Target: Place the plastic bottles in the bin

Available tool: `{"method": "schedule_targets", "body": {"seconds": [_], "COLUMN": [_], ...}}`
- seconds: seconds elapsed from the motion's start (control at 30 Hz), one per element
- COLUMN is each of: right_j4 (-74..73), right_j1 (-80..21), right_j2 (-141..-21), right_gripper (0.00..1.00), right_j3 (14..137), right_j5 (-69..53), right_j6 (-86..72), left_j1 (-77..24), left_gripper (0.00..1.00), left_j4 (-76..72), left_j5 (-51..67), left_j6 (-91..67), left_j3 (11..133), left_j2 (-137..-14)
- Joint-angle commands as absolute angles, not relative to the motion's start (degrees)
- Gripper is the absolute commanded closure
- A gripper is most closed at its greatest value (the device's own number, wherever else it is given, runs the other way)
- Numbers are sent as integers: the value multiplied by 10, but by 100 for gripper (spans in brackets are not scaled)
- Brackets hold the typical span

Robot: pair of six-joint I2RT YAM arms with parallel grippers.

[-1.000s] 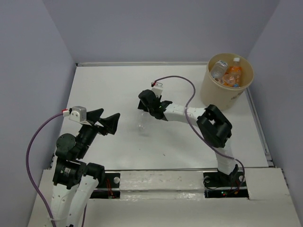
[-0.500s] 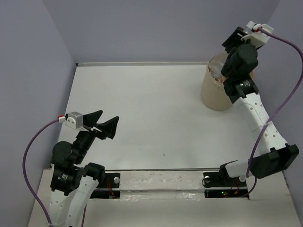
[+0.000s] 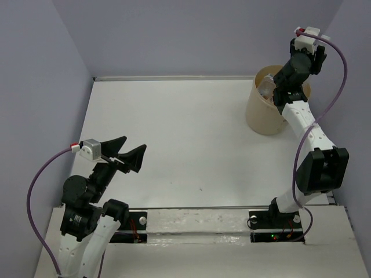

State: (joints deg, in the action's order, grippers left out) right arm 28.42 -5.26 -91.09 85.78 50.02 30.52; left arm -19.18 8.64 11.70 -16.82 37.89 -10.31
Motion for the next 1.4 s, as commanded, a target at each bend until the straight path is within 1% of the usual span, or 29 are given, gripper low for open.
{"method": "schedule_targets", "body": {"seconds": [0.0, 0.2, 0.33, 0.5, 0.7, 0.87, 0.97, 1.0, 1.03, 1.07, 1.1, 1.17, 1.27, 1.37], "right_j4": [374, 408, 445, 450, 467, 447, 404, 393, 375, 364, 354, 321, 295, 247], "right_j1": [-51, -46, -46, -46, -46, -46, -46, -46, -46, -46, -46, -46, -46, -46], "right_j2": [-918, -954, -969, -984, -1008, -1005, -987, -969, -960, -951, -944, -924, -891, -857], "right_gripper": [52, 51, 49, 47, 46, 45, 36, 29, 25, 18, 15, 9, 7, 2], "right_j3": [841, 809, 793, 770, 732, 729, 729, 727, 723, 722, 722, 726, 719, 718], "right_j5": [504, 498, 473, 443, 452, 467, 466, 461, 458, 454, 454, 447, 448, 449], "right_j6": [386, 415, 437, 440, 415, 367, 306, 273, 258, 225, 213, 191, 150, 99], "left_j1": [-195, -196, -196, -196, -196, -196, -196, -194, -195, -194, -194, -194, -192, -187], "left_gripper": [1, 1, 1, 1, 1, 1, 1, 1, 1, 1, 1, 1, 1, 1], "left_j4": [70, 70, 71, 72, 72, 71, 71, 71, 71, 71, 71, 70, 71, 70], "left_j5": [117, 116, 114, 113, 112, 113, 112, 112, 112, 112, 112, 112, 113, 113], "left_j6": [-164, -164, -164, -164, -165, -164, -164, -164, -165, -164, -164, -166, -165, -166], "left_j3": [380, 380, 381, 381, 381, 381, 380, 380, 381, 381, 380, 381, 381, 380], "left_j2": [-97, -98, -99, -98, -100, -105, -106, -108, -109, -112, -113, -117, -123, -127]}}
